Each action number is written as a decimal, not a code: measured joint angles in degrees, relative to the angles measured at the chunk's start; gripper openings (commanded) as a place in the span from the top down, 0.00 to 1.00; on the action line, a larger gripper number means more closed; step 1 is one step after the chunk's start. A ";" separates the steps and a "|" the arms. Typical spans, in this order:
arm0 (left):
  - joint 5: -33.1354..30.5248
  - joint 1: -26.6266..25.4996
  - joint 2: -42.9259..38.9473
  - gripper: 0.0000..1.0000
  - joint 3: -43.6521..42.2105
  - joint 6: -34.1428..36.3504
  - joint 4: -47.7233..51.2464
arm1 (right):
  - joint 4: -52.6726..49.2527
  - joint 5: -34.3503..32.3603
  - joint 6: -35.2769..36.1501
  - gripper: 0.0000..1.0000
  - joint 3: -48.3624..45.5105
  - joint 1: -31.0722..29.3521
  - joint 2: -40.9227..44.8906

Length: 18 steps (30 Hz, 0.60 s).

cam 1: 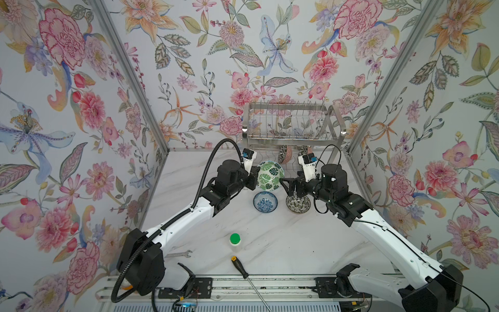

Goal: Load the bowls into the dish rack
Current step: 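Hold the monstera bowl up with left gripper while right gripper grasps its rim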

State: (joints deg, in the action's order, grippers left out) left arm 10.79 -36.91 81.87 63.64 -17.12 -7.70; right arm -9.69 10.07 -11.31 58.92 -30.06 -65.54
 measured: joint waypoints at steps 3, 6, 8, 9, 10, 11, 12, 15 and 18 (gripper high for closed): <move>0.79 -0.70 1.16 1.00 0.22 -0.02 -1.16 | 1.77 -0.39 -2.45 0.12 0.00 -0.22 -1.90; 1.07 -1.05 2.01 1.00 0.22 -0.04 -1.49 | 2.10 -1.20 -4.39 0.18 0.00 -0.31 -4.17; 1.07 -1.11 2.38 1.00 0.22 -0.04 -1.60 | 2.12 -1.92 -5.27 0.23 0.00 -0.35 -5.46; 1.09 -1.11 2.51 1.00 0.22 -0.07 -1.68 | 2.12 -2.16 -5.68 0.26 0.00 -0.44 -6.03; 1.14 -1.16 2.60 1.00 0.22 -0.07 -1.81 | 2.12 -2.45 -5.92 0.30 0.00 -0.48 -6.47; 1.27 -1.16 2.78 1.00 0.22 -0.17 -2.12 | 2.14 -2.67 -6.25 0.35 0.00 -0.52 -6.84; 1.44 -1.22 2.93 1.00 0.22 -0.22 -2.47 | 2.19 -2.95 -6.62 0.40 0.00 -0.61 -7.17; 2.10 -1.38 3.23 1.00 0.26 -0.26 -3.10 | 2.38 -3.19 -7.28 0.55 0.02 -0.74 -7.78; 2.56 -1.49 3.43 1.00 0.31 -0.26 -3.78 | 2.67 -3.41 -7.69 0.67 0.33 -0.94 -8.66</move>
State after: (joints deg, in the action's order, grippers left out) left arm 13.34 -38.39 85.30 63.94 -17.39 -11.49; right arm -7.03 6.66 -19.00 59.24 -31.00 -74.19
